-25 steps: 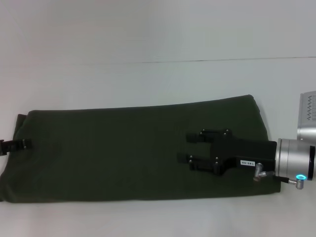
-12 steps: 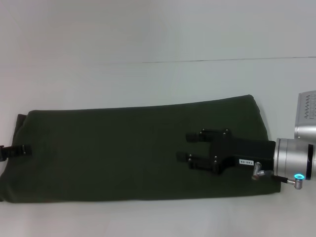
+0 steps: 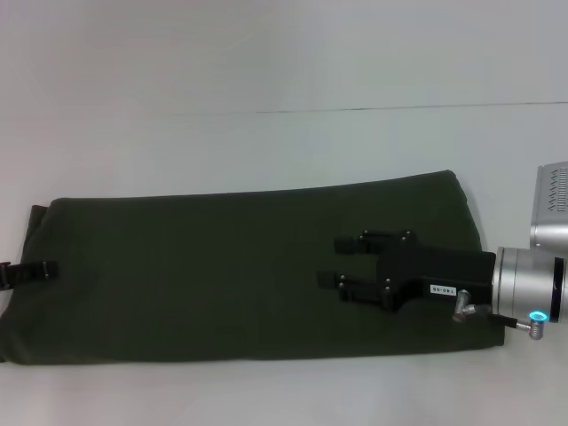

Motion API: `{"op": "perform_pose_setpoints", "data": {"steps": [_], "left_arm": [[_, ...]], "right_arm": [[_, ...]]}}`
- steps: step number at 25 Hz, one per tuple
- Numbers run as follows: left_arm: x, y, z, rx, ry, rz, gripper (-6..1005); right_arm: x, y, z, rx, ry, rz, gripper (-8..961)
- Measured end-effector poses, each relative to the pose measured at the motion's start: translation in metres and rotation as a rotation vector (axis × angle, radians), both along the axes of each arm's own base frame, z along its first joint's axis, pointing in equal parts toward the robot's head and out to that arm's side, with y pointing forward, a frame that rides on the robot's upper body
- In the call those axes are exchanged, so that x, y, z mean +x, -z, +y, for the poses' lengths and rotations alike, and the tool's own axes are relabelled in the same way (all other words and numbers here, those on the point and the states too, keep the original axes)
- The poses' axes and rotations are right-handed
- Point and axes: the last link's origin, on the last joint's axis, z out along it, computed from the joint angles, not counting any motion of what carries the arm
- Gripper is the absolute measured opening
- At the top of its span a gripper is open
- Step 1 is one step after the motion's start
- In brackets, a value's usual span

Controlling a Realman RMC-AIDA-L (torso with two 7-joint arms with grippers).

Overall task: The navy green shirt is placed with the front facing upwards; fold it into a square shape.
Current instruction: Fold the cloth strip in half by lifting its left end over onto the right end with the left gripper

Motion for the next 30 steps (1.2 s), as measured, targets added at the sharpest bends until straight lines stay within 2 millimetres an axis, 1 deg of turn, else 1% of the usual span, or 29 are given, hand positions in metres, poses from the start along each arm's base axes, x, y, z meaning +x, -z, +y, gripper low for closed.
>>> {"op": "perform_pose_setpoints", "data": {"steps": [7,24,30], "left_arm": [[-0.001,-0.003,0.001,0.013,-0.001,0.009,936],[0.003,0.007,-0.001,-0.027,0.002,-0.020,937],[0.008,0.011,0.001,-0.050,0.012,-0.032,892]], "right_arm": [[0.000,-0.001,0.001,0.001,0.013,0.008,650],[0.000,-0.002,0.001,0.005,0.017,0.011,650],[0.000,-0.003,0.001,0.004,0.020,0.012,649]]}}
